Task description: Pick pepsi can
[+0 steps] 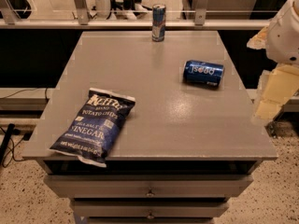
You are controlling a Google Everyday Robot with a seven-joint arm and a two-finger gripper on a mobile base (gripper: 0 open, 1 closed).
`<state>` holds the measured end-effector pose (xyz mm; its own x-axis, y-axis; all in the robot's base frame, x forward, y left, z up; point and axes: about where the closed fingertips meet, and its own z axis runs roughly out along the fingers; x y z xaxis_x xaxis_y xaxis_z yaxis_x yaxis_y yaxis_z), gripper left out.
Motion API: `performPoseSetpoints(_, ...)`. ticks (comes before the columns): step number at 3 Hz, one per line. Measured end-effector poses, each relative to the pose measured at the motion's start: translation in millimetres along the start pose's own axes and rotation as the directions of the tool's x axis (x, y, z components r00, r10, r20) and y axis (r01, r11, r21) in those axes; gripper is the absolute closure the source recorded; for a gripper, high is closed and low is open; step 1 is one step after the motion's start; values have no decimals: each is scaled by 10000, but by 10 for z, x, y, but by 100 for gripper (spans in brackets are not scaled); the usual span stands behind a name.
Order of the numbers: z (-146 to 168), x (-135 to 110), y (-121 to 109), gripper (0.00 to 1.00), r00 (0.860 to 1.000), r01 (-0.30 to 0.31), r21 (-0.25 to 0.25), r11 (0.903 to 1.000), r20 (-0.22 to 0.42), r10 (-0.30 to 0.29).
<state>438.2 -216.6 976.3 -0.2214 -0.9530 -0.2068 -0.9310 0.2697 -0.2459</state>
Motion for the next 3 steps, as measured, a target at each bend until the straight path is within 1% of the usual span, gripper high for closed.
performPoseSetpoints(1, 0, 0, 0, 0, 10000, 0, 2, 10000, 1, 0)
performPoseSetpoints(2, 188, -83, -245, 0, 9993, -199, 9, 9998, 301, 198)
performPoseSetpoints(3, 534, -227, -717, 0, 9920, -821, -152, 9965, 952, 832)
